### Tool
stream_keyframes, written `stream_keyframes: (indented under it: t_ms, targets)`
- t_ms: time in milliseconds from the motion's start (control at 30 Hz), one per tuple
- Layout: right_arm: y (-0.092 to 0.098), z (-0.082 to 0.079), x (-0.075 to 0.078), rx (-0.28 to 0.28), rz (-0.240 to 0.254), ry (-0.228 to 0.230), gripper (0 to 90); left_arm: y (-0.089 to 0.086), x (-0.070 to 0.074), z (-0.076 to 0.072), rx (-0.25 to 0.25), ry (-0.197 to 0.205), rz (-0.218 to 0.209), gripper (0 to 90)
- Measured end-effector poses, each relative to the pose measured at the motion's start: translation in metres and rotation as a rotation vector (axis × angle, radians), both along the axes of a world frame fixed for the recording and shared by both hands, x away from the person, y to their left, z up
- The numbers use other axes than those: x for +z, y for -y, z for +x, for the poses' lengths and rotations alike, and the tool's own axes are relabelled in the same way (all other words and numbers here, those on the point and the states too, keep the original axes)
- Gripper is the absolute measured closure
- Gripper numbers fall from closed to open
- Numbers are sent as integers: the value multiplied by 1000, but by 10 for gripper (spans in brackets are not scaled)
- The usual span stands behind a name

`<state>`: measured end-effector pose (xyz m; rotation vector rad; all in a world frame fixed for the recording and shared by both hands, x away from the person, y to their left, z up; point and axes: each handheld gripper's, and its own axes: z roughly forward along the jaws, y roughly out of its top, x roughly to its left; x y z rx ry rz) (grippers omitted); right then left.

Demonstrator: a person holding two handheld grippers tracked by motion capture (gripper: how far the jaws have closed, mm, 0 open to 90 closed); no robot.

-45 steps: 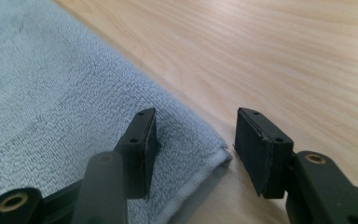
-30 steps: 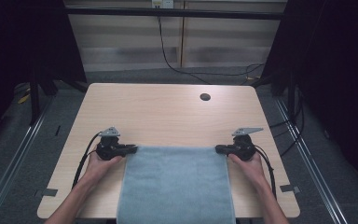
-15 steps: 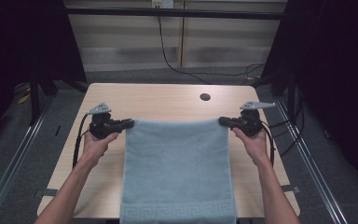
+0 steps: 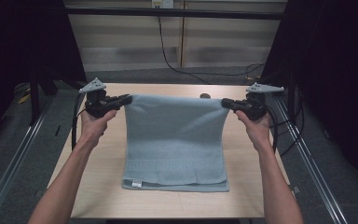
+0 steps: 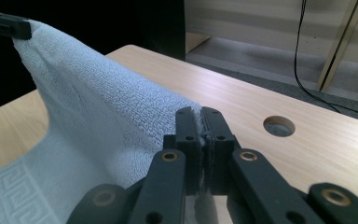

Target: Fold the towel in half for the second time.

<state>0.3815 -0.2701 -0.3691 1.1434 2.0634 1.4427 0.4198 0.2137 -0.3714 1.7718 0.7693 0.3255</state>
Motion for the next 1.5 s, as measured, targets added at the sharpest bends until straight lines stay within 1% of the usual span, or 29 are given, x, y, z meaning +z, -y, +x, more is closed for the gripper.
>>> stream_keyframes:
  t_ms: [67, 167, 200, 333, 433, 467, 500, 600, 633, 667, 700, 767, 833, 867, 900, 967, 1000, 1033, 1067, 1100, 1133, 1200, 1267, 1300, 1333, 1367, 1400, 1433, 1500]
  targets:
    - [1, -7, -2, 11, 2, -2, 866, -3, -6, -12, -13, 7, -9, 833]
    - [1, -22, -6, 39, 11, 4, 866, -9, -15, -29, -25, 1, -16, 833]
    - [1, -27, -7, 49, 5, 11, 866, -11, -18, -35, -40, -2, -19, 833]
    - [-4, -48, -11, 80, -19, 16, 866, -17, -25, -57, -57, 7, -7, 832]
    - [-7, -62, -16, 102, -21, 14, 865, -21, -30, -70, -66, 2, -2, 832]
    - [-7, -66, -18, 113, -19, 14, 865, -21, -33, -74, -73, -7, 1, 831]
    - [-8, -72, -21, 114, -18, 8, 865, -22, -34, -77, -77, -8, 12, 830]
    - [-8, -86, -29, 128, -6, -1, 863, -24, -43, -90, -87, -23, -1, 828]
    - [-8, -92, -32, 136, -2, -7, 862, -25, -46, -95, -95, -31, 4, 828]
    - [-8, -97, -35, 145, 1, -13, 860, -26, -49, -100, -97, -35, 14, 827]
    - [-7, -103, -38, 150, 2, -19, 858, -27, -52, -106, -108, -43, 14, 825]
    - [-5, -114, -47, 164, 21, -39, 855, -29, -60, -118, -123, -61, 20, 823]
    - [-5, -122, -56, 167, 14, -63, 846, -29, -66, -126, -139, -81, 34, 805]
    - [-6, -126, -61, 168, 2, -74, 833, -29, -70, -130, -135, -85, 44, 797]
    - [-7, -131, -65, 169, -3, -83, 809, -28, -75, -134, -144, -90, 44, 795]
    - [-8, -138, -74, 178, -12, -107, 731, -28, -78, -138, -155, -101, 50, 762]
    - [-8, -141, -76, 172, -11, -121, 715, -29, -78, -140, -155, -103, 29, 705]
    - [-7, -144, -78, 176, -7, -119, 698, -31, -77, -140, -157, -103, 14, 660]
    - [-5, -147, -78, 172, 2, -112, 673, -32, -75, -140, -150, -102, 3, 635]
    - [-3, -149, -78, 156, 17, -104, 646, -34, -74, -139, -137, -96, -2, 602]
    - [0, -150, -78, 139, 24, -102, 631, -35, -74, -138, -117, -101, -8, 551]
    - [5, -150, -80, 105, 30, -96, 603, -39, -78, -133, -75, -108, 15, 487]
    - [10, -149, -83, 65, 41, -95, 566, -44, -85, -127, -18, -133, 27, 423]
    - [12, -150, -85, 33, 34, -93, 541, -47, -89, -124, -2, -150, 37, 389]
    - [14, -149, -87, 10, 27, -89, 535, -50, -94, -122, 22, -154, 58, 375]
    - [16, -149, -88, -13, 23, -86, 517, -53, -98, -120, 42, -162, 67, 357]
    - [19, -149, -90, -35, 33, -88, 494, -57, -102, -118, 54, -182, 68, 332]
    - [23, -148, -92, -59, 36, -92, 481, -59, -104, -118, 65, -190, 77, 321]
    - [28, -147, -94, -76, 54, -103, 462, -59, -104, -121, 71, -192, 97, 288]
